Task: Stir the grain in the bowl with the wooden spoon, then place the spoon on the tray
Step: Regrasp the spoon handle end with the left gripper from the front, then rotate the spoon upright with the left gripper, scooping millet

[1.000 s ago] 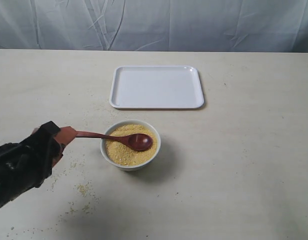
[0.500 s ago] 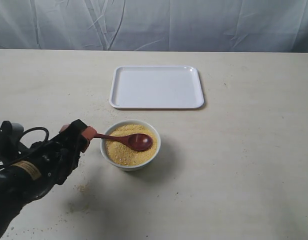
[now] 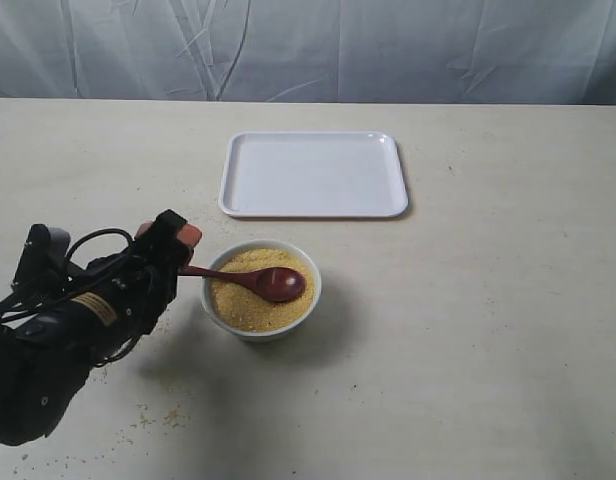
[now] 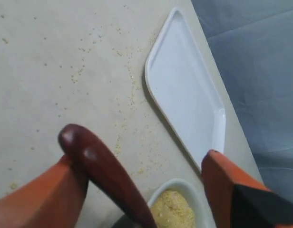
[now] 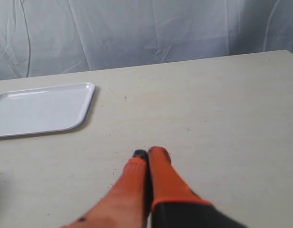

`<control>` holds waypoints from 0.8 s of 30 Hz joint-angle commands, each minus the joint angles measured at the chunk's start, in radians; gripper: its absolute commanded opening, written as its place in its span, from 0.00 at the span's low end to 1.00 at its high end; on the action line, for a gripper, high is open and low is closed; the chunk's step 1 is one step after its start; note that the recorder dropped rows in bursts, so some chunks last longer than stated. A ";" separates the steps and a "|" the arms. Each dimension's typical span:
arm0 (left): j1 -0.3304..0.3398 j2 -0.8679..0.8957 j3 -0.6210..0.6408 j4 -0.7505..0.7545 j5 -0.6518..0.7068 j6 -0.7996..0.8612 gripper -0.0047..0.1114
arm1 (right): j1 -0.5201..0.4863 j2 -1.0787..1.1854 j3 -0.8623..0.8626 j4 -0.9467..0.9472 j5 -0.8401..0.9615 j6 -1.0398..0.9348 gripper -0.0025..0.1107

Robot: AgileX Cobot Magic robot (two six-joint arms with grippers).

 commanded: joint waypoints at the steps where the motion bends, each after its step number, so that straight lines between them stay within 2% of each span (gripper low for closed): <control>1: 0.026 0.008 -0.004 0.045 -0.012 -0.030 0.60 | -0.004 -0.006 0.003 0.000 -0.013 0.000 0.02; 9: 0.030 0.008 -0.004 0.043 -0.008 -0.032 0.52 | -0.004 -0.006 0.003 0.000 -0.013 0.000 0.02; 16: 0.030 0.008 -0.004 0.047 -0.004 0.010 0.22 | -0.004 -0.006 0.003 0.000 -0.013 0.000 0.02; 22: 0.030 0.008 -0.004 0.050 -0.002 0.013 0.05 | -0.004 -0.006 0.003 0.000 -0.013 0.000 0.02; 24: 0.030 0.008 -0.004 0.052 -0.009 0.013 0.04 | -0.004 -0.006 0.003 0.000 -0.013 0.000 0.02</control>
